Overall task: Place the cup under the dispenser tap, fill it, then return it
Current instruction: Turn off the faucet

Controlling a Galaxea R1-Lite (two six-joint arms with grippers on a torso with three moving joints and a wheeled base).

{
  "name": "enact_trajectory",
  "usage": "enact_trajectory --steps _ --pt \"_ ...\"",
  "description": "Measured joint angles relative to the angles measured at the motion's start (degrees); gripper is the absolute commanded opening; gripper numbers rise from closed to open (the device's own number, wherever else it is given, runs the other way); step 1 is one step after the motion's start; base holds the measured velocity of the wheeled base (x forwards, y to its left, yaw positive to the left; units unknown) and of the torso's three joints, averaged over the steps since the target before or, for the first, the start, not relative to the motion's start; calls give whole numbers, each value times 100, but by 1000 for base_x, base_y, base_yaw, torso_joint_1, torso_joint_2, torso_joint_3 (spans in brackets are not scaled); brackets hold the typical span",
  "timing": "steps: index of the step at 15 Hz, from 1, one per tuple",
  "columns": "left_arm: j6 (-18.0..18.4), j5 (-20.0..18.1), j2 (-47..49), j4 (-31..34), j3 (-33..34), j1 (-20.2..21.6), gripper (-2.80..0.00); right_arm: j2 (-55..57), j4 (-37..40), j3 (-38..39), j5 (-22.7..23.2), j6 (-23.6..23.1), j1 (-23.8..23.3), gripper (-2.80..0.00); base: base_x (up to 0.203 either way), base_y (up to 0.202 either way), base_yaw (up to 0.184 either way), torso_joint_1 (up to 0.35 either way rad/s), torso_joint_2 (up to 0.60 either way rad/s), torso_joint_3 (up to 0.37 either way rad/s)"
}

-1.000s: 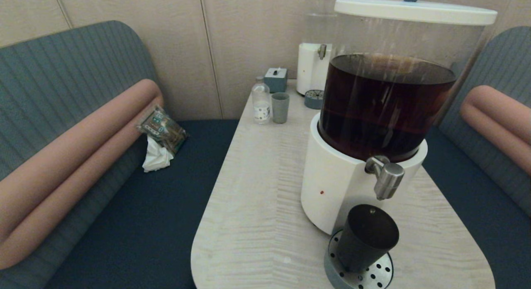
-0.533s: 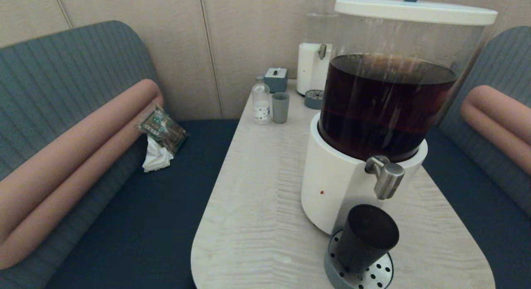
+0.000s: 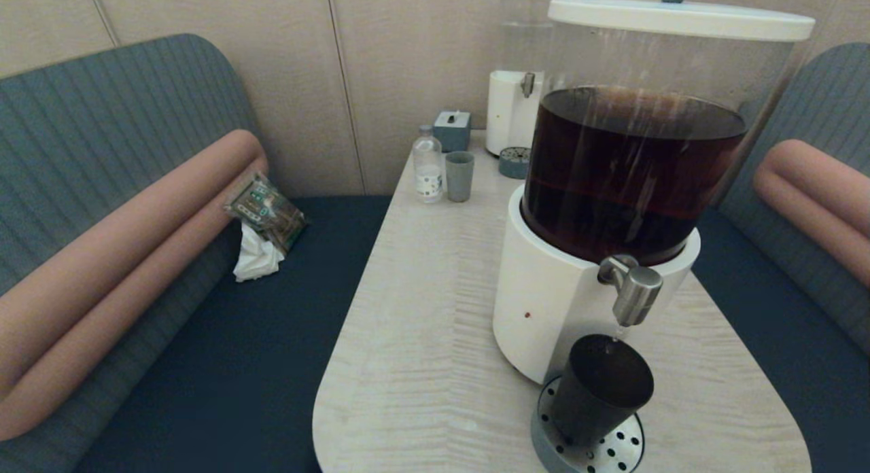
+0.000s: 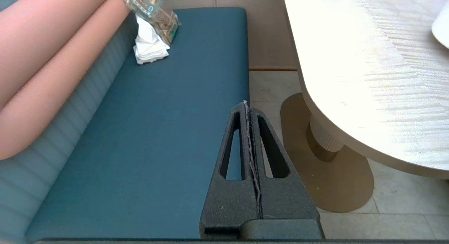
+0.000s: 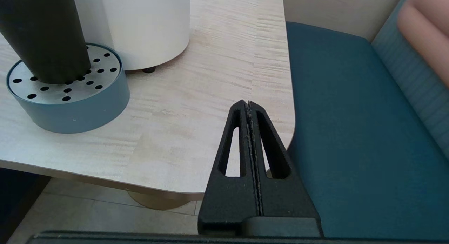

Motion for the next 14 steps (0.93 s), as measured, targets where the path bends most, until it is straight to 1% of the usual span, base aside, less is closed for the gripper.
enact_trajectory --steps 4,8,14 --pt "0 0 0 -2 0 0 -280 0 0 0 -11 118 0 -280 0 0 0 0 0 0" --pt "-1 -1 0 2 0 0 -280 0 -16 0 -38 412 0 -280 0 0 0 0 0 0" --pt "0 2 0 0 0 0 -280 0 -18 0 -40 427 0 -280 0 0 0 0 0 0"
